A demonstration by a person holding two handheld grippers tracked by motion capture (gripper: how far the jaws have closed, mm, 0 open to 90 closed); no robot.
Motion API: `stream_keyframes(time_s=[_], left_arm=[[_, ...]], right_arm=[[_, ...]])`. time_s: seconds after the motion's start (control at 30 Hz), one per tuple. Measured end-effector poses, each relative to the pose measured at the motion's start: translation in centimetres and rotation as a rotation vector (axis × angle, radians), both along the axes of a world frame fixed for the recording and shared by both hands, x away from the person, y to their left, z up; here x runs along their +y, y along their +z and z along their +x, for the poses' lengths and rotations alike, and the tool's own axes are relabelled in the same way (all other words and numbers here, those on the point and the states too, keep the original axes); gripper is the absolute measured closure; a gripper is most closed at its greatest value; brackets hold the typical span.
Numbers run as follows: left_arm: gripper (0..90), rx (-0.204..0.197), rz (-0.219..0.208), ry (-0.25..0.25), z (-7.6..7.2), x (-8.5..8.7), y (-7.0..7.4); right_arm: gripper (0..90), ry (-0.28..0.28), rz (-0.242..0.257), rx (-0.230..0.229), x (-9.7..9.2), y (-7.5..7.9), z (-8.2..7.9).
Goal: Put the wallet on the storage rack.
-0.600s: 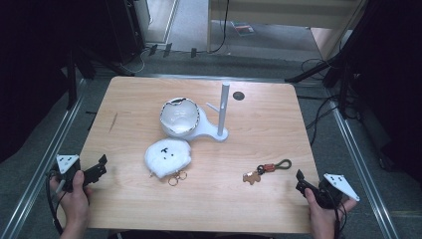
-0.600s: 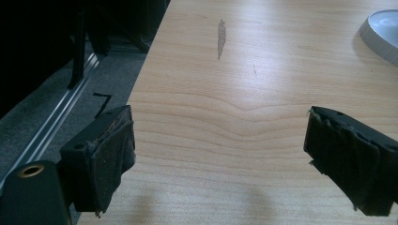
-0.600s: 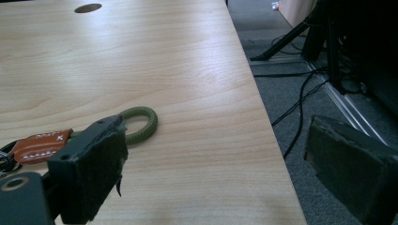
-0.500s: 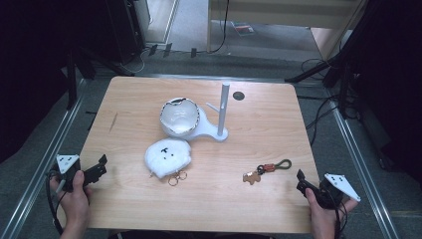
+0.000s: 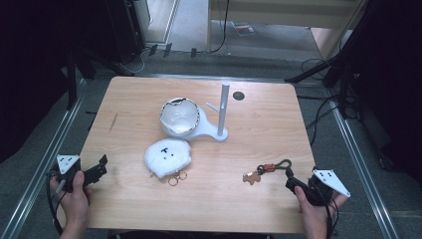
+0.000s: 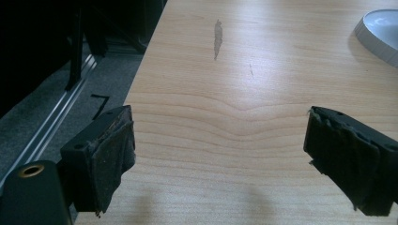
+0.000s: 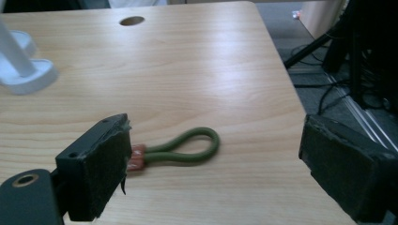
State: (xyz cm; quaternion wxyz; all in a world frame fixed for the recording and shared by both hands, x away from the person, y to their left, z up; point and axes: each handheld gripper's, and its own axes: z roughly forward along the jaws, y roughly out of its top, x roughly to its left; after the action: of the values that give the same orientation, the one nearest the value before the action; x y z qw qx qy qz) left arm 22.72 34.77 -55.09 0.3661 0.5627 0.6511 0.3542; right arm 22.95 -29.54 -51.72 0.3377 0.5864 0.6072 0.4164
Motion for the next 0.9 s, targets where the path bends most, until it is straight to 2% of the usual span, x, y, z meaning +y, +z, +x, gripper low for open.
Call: stream_keyframes(time_s=[0.1, 0.17, 0.37, 0.47, 0.53, 0.57, 0.73, 0.9], left_arm=[[10.0, 0.0, 0.002, -0.003, 0.0, 0.0, 0.0], [10.0, 0.001, 0.004, -0.003, 0.1, -0.1, 0.0], [10.0, -0.001, 0.008, 0.004, 0.0, -0.1, 0.0], [10.0, -0.003, 0.006, 0.001, 0.0, -0.1, 0.0], [10.0, -0.003, 0.006, 0.001, 0.0, -0.1, 0.0], [10.0, -0.004, 0.006, 0.001, 0.0, -0.1, 0.0], [10.0, -0.003, 0.007, 0.003, 0.0, -0.1, 0.0], [10.0, -0.002, 0.005, 0.002, 0.0, -0.1, 0.0]], right_arm=[[11.0, 0.021, 0.006, -0.004, 0.9, 0.4, 0.0], [12.9, 0.049, -0.012, -0.006, 1.7, 0.7, 0.0], [13.8, 0.093, -0.017, 0.01, 2.7, 1.1, 0.2], [14.7, 0.105, -0.047, 0.017, 3.6, 1.3, 0.3], [15.5, 0.116, -0.041, 0.022, 3.7, 1.5, 0.3], [16.9, 0.143, -0.027, 0.034, 4.1, 1.8, 0.3], [17.9, 0.164, -0.047, 0.037, 5.2, 2.1, 0.4], [18.9, 0.211, -0.065, 0.04, 7.0, 2.6, 0.6]])
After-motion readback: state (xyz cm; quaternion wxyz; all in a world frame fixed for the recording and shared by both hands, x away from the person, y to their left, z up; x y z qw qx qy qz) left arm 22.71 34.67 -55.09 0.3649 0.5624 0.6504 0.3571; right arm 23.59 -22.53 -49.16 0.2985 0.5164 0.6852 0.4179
